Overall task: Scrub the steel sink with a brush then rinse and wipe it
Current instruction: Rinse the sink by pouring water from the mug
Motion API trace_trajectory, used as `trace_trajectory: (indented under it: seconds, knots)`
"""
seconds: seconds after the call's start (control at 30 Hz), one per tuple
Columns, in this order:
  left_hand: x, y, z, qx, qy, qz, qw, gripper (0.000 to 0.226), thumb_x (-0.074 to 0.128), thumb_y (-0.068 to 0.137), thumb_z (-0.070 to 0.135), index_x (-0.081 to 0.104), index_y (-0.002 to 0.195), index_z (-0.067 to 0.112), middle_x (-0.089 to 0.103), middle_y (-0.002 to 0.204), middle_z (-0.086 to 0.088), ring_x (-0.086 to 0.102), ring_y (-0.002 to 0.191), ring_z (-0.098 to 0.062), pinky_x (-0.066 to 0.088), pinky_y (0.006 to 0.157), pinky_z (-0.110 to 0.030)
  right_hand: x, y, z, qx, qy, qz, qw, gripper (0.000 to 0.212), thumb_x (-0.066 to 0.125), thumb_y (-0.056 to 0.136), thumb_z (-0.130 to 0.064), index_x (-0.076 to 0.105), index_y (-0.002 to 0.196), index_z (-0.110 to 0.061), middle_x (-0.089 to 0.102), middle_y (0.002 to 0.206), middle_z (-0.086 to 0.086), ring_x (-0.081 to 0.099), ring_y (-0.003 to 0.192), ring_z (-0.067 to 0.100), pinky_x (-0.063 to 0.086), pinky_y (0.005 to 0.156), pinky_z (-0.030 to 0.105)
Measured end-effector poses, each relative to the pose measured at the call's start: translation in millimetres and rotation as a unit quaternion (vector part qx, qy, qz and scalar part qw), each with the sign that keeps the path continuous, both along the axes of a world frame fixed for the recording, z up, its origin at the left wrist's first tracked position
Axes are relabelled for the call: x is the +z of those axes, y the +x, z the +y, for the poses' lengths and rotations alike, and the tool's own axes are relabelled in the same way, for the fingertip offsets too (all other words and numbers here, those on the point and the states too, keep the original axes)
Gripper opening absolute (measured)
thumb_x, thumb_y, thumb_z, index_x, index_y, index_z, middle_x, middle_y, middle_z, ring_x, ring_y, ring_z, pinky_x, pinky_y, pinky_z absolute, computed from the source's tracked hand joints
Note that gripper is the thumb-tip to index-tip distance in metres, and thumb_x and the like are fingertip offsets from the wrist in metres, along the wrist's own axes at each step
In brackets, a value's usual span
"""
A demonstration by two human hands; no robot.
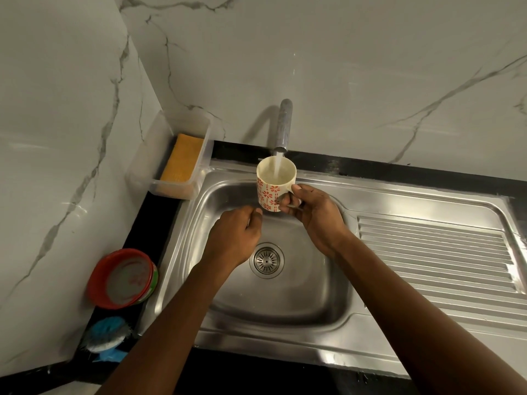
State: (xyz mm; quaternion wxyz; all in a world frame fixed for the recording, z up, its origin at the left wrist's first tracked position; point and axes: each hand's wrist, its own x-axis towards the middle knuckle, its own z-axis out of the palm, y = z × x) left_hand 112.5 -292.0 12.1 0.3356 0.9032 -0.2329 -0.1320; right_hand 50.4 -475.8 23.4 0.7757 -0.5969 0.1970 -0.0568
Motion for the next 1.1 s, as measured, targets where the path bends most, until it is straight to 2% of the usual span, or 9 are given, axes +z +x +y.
trace_trajectory:
  seconds: [0.17, 0.4, 0.53, 0.63, 0.7, 0.83, 0.93, 1.0, 1.1]
  knots:
    - [0, -1, -1, 0.003, 0.001, 0.01, 1.0, 0.04, 0.045, 0.111, 0.036, 0.053, 0.077, 0.016, 0.055, 0.063, 0.002, 0.053, 0.056, -0.016, 0.038, 0.055, -0.032, -2, 1, -2, -0.003, 0.0, 0.003, 1.0, 0.035, 0.047, 0.109, -0.021, 0.058, 0.078, -0.007, 0.067, 0.091, 0.015, 0.063, 0.097, 0.029, 0.05, 0.11, 0.047]
    - [1, -3, 0, 0.008, 0.009, 0.015, 1.0, 0.038, 0.046, 0.111, 0.034, 0.054, 0.077, 0.017, 0.055, 0.061, 0.003, 0.055, 0.056, -0.015, 0.035, 0.053, -0.03, -9, 0, -5, -0.005, 0.013, -0.001, 1.0, 0.028, 0.048, 0.107, -0.023, 0.055, 0.087, -0.004, 0.064, 0.091, 0.018, 0.059, 0.097, 0.032, 0.049, 0.11, 0.051]
    - [-6, -7, -1, -0.002, 0.022, 0.021, 1.0, 0.034, 0.047, 0.11, 0.033, 0.059, 0.084, 0.017, 0.06, 0.065, 0.003, 0.059, 0.06, -0.016, 0.043, 0.057, -0.032, -11, -14, -10, -0.006, 0.037, -0.006, 0.999, 0.028, 0.052, 0.101, -0.027, 0.056, 0.088, -0.003, 0.061, 0.09, 0.019, 0.056, 0.097, 0.034, 0.047, 0.109, 0.053]
    - [-12, -15, -8, -0.009, 0.043, 0.024, 0.999, 0.033, 0.046, 0.109, 0.035, 0.064, 0.088, 0.016, 0.067, 0.075, 0.001, 0.064, 0.07, -0.018, 0.051, 0.067, -0.038, -9, -37, -16, -0.006, 0.076, -0.001, 0.997, 0.027, 0.056, 0.097, -0.024, 0.053, 0.077, -0.007, 0.061, 0.084, 0.013, 0.06, 0.09, 0.026, 0.048, 0.105, 0.05]
    - [-14, -26, -17, -0.018, 0.047, 0.033, 0.998, 0.032, 0.046, 0.109, 0.035, 0.067, 0.093, 0.017, 0.069, 0.08, 0.002, 0.066, 0.075, -0.02, 0.051, 0.069, -0.037, -8, -60, -23, -0.004, 0.089, 0.005, 0.996, 0.027, 0.057, 0.096, -0.023, 0.055, 0.072, -0.011, 0.061, 0.081, 0.011, 0.06, 0.087, 0.023, 0.048, 0.101, 0.049]
    - [-22, -61, -43, -0.058, 0.052, 0.085, 0.993, 0.026, 0.047, 0.109, 0.03, 0.071, 0.113, 0.02, 0.071, 0.102, 0.003, 0.068, 0.093, -0.021, 0.053, 0.082, -0.034, -5, -127, -44, -0.016, 0.09, 0.02, 0.996, 0.031, 0.055, 0.099, -0.022, 0.054, 0.069, -0.014, 0.059, 0.08, 0.012, 0.057, 0.087, 0.026, 0.048, 0.095, 0.045]
    - [-35, -95, -75, -0.116, 0.055, 0.074, 0.989, 0.022, 0.051, 0.106, 0.024, 0.071, 0.116, 0.019, 0.073, 0.109, -0.001, 0.069, 0.1, -0.025, 0.055, 0.092, -0.04, -3, -188, -67, -0.048, 0.08, 0.036, 0.995, 0.031, 0.057, 0.098, -0.021, 0.054, 0.068, -0.015, 0.056, 0.079, 0.013, 0.054, 0.088, 0.031, 0.047, 0.097, 0.048]
    - [-48, -119, -101, -0.16, 0.058, 0.055, 0.984, 0.029, 0.053, 0.105, 0.023, 0.068, 0.129, 0.018, 0.069, 0.13, -0.005, 0.065, 0.119, -0.027, 0.051, 0.102, -0.038, 0, -230, -85, -0.084, 0.073, 0.049, 0.993, 0.03, 0.059, 0.096, -0.021, 0.051, 0.067, -0.013, 0.053, 0.077, 0.015, 0.052, 0.089, 0.033, 0.047, 0.096, 0.05]
    - [-64, -156, -141, -0.221, 0.048, 0.047, 0.973, 0.044, 0.05, 0.106, 0.025, 0.054, 0.15, 0.018, 0.048, 0.16, -0.005, 0.043, 0.148, -0.022, 0.034, 0.121, -0.033, 1, -291, -117, -0.137, 0.033, 0.078, 0.987, 0.03, 0.058, 0.098, -0.018, 0.053, 0.07, -0.007, 0.053, 0.077, 0.018, 0.055, 0.086, 0.034, 0.05, 0.098, 0.054]
